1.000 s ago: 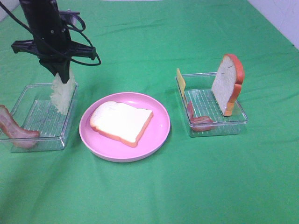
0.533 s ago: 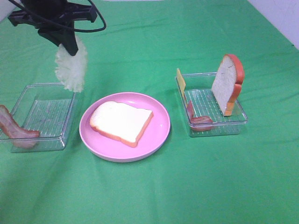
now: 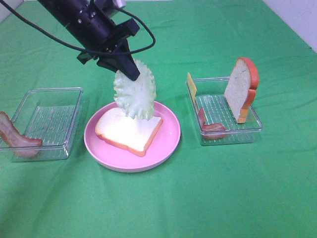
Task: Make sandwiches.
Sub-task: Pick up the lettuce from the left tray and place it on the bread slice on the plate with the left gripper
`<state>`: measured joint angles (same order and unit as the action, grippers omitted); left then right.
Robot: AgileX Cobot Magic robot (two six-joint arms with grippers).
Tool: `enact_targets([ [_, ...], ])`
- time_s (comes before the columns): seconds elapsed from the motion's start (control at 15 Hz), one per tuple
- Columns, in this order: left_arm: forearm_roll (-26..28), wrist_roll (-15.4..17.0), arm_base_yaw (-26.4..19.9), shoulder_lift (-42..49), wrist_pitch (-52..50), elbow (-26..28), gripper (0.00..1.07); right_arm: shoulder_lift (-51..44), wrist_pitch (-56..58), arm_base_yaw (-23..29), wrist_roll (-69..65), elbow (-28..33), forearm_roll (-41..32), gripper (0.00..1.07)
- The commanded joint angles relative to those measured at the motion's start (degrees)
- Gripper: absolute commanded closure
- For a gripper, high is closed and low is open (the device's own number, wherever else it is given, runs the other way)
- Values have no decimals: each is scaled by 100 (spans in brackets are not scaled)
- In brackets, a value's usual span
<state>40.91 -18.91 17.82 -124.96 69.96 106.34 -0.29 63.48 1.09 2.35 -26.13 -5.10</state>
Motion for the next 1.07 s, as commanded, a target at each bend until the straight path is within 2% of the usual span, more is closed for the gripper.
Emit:
enact_targets([
  [0.07, 143, -103, 11, -464, 584, -11, 107, -143, -46, -34, -17, 17, -29, 12],
  [0.33, 264, -338, 11, -968, 584, -11, 107, -143, -46, -34, -17, 17, -29, 12],
  [0.53, -34, -132, 11, -980, 481, -6, 107, -143, -46, -34, -17, 17, -34, 12],
  [0.67, -516, 120, 11, -980, 315, -6, 107, -143, -46, -34, -17, 17, -34, 12],
  [0.73, -773, 367, 11, -980, 235, -6, 105, -143, -46, -34, -17, 17, -34, 12],
  [0.8, -968, 613, 11, -974, 143, 0, 95, -143, -46, -34, -17, 17, -34, 12],
  [0.87, -1020, 682, 11, -974, 132, 29, 78, -143, -46, -34, -17, 17, -34, 12],
  [1.0, -985, 682, 11, -945, 183, 195, 36, -143, -46, -34, -17, 17, -34, 12],
  [1.07, -980, 682, 11, -825, 321, 498, 6, -143, -46, -34, -17, 17, -34, 12],
])
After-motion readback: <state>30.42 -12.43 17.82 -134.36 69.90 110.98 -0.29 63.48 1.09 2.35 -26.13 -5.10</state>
